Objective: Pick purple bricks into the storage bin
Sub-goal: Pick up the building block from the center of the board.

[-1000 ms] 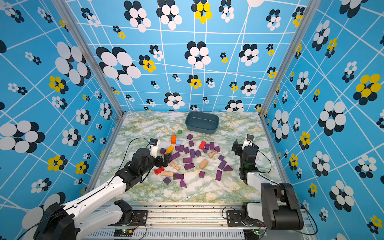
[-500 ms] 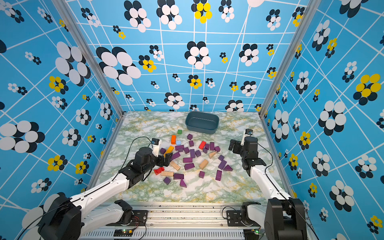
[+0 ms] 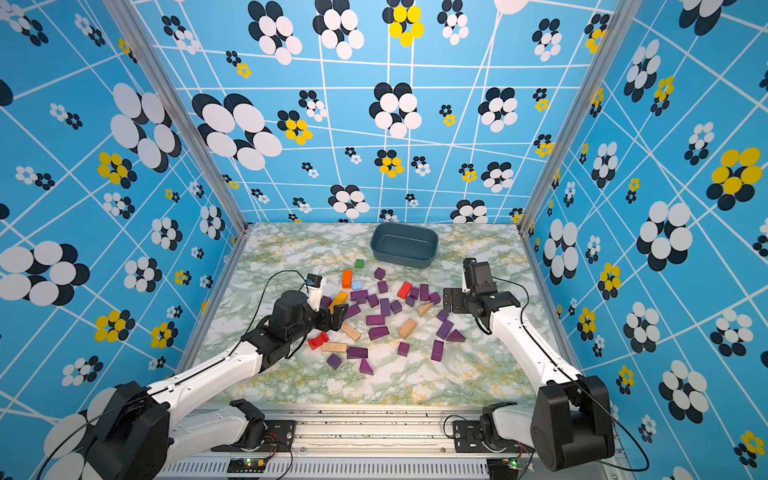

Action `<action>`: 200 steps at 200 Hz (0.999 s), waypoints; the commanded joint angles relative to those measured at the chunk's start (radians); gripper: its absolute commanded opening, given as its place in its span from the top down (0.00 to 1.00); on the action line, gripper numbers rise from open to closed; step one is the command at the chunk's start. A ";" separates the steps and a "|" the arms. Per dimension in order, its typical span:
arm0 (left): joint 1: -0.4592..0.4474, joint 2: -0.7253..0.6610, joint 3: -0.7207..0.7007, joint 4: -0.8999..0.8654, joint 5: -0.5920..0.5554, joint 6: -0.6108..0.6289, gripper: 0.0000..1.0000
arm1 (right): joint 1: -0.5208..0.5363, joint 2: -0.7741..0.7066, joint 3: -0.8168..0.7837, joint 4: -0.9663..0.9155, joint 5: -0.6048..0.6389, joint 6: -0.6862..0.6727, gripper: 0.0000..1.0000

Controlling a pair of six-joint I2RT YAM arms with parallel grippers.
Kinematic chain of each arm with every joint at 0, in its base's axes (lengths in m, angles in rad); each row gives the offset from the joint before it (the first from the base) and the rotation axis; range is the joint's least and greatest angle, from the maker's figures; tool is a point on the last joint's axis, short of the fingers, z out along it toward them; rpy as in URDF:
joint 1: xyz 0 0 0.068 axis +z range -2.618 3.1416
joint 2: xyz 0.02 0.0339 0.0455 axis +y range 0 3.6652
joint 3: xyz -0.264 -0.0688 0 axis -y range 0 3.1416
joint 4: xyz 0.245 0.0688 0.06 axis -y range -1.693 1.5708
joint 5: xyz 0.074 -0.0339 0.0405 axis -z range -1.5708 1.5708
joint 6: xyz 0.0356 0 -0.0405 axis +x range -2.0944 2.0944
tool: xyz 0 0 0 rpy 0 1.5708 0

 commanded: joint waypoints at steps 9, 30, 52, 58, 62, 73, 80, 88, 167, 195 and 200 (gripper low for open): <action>0.008 0.007 0.031 0.000 0.013 -0.013 0.01 | -0.001 -0.017 -0.021 -0.087 -0.001 -0.003 0.01; 0.007 0.015 0.031 0.004 0.014 -0.012 0.01 | 0.000 -0.011 -0.020 -0.120 -0.014 -0.002 0.01; 0.008 0.028 0.034 0.005 0.018 -0.014 0.01 | 0.000 -0.024 -0.037 -0.118 -0.038 0.022 0.01; 0.008 0.029 0.035 0.008 0.017 -0.014 0.01 | 0.000 -0.029 -0.042 -0.118 -0.043 0.029 0.01; 0.008 0.032 0.035 0.010 0.020 -0.013 0.01 | 0.000 -0.031 -0.045 -0.117 -0.048 0.034 0.01; 0.008 0.038 0.034 0.015 0.020 -0.009 0.00 | 0.000 -0.030 -0.051 -0.122 -0.063 0.044 0.01; 0.010 0.043 0.034 0.018 0.020 -0.007 0.00 | 0.000 -0.022 -0.052 -0.128 -0.087 0.042 0.01; 0.010 0.047 0.032 0.022 0.020 -0.005 0.01 | -0.001 -0.010 -0.053 -0.132 -0.114 0.037 0.01; 0.014 0.073 0.023 0.061 0.038 -0.005 0.01 | 0.000 0.074 -0.099 -0.097 -0.212 0.126 0.33; 0.015 0.079 0.022 0.064 0.046 -0.006 0.01 | 0.000 0.122 -0.119 -0.016 -0.252 0.177 0.40; 0.014 0.078 0.022 0.064 0.048 -0.007 0.01 | 0.000 0.132 -0.119 -0.004 -0.252 0.184 0.40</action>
